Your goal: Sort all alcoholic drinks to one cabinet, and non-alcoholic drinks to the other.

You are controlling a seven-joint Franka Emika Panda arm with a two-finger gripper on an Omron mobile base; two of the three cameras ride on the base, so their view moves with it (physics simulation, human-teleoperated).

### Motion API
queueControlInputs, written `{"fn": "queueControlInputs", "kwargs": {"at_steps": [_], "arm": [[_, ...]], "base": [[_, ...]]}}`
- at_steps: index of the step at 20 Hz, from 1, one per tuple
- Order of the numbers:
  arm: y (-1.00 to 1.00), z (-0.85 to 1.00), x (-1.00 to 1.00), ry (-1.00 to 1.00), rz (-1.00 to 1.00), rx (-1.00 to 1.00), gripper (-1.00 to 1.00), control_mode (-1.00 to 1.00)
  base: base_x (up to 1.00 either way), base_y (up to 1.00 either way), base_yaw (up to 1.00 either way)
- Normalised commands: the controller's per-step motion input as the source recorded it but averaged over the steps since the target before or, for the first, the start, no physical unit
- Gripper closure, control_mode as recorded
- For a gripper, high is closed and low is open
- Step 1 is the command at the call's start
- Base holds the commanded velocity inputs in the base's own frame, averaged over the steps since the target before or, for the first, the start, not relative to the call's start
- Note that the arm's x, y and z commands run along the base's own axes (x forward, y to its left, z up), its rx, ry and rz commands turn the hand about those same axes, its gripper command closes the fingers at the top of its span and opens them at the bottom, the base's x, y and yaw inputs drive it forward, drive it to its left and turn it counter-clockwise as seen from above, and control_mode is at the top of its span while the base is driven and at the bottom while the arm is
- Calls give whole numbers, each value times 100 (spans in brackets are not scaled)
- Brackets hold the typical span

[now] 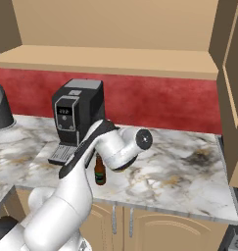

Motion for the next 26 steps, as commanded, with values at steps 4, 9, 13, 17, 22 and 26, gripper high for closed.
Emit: {"fn": "queueControlInputs", "kwargs": {"at_steps": [4,9,13,17,22,26], "arm": [[0,0,9,-21,16,4,-100,-100],[0,0,19,-17,15,4,-100,-100],[-8,0,31,-7,11,5,-100,-100],[-16,0,31,0,4,2,-100,-100],[-14,0,22,0,0,0,-100,-100],[-7,-6,13,3,0,3,-100,-100]], "base": [[0,0,0],[0,0,0],[0,0,0],[0,0,0],[0,0,0],[0,0,0]]}}
